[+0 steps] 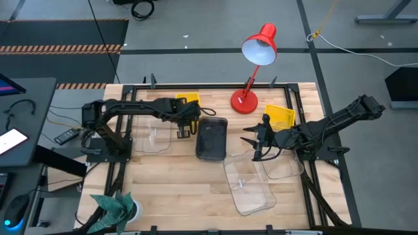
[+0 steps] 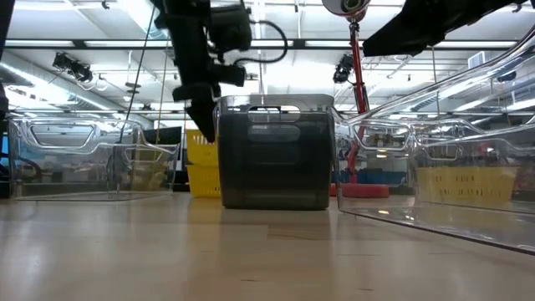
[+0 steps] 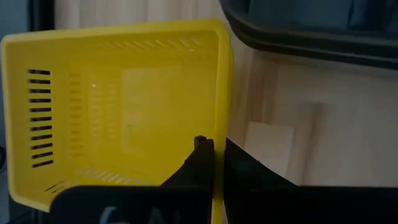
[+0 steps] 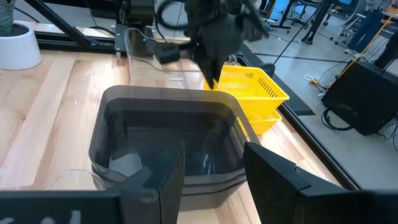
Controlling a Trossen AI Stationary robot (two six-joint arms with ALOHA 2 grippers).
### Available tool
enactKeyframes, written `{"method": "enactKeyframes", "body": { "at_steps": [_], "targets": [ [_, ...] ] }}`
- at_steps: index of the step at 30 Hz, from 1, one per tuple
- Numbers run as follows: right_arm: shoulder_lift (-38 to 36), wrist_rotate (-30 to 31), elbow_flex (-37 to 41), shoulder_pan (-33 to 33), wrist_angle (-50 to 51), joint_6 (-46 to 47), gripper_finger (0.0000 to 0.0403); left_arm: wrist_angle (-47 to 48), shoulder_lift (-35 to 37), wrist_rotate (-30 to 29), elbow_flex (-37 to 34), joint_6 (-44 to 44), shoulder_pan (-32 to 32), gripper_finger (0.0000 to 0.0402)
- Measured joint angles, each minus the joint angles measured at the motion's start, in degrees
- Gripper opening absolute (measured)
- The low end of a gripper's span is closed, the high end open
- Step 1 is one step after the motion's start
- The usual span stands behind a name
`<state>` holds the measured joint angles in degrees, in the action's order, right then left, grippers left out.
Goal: Stack baskets by color
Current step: Stack the bottom yellow bin on the left yellow bin, then stack the top transparent bin on the bottom transparent bin
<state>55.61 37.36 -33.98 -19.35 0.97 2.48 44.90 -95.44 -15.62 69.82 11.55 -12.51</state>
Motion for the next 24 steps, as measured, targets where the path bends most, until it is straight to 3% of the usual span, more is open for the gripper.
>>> {"method": "enactKeyframes", "body": {
  "at_steps": [9, 19, 22, 24],
  "targets": [
    [0.0, -0.01, 0.0, 0.02, 0.2, 0.0, 0.0169, -2.85, -0.33, 1.04, -2.9, 1.11, -0.31, 0.0033],
    [-0.02, -0.01, 0.0, 0.04, 0.15, -0.55, 0.0169, 1.41, 1.59, 0.71, 0.49, -0.74, -0.13, 0.0187],
    [-0.02, -0.01, 0.01, 0.01, 1.45, 0.66, 0.0169, 4.87, 3.24, 1.03, 3.08, -0.77, -0.2, 0.021],
    [-0.02, 0.0, 0.02, 0.0, 1.69, 1.25, 0.0169, 7.13, 5.01, 4.97, 4.49, -0.48, 0.07, 0.0213]
  ]
}}
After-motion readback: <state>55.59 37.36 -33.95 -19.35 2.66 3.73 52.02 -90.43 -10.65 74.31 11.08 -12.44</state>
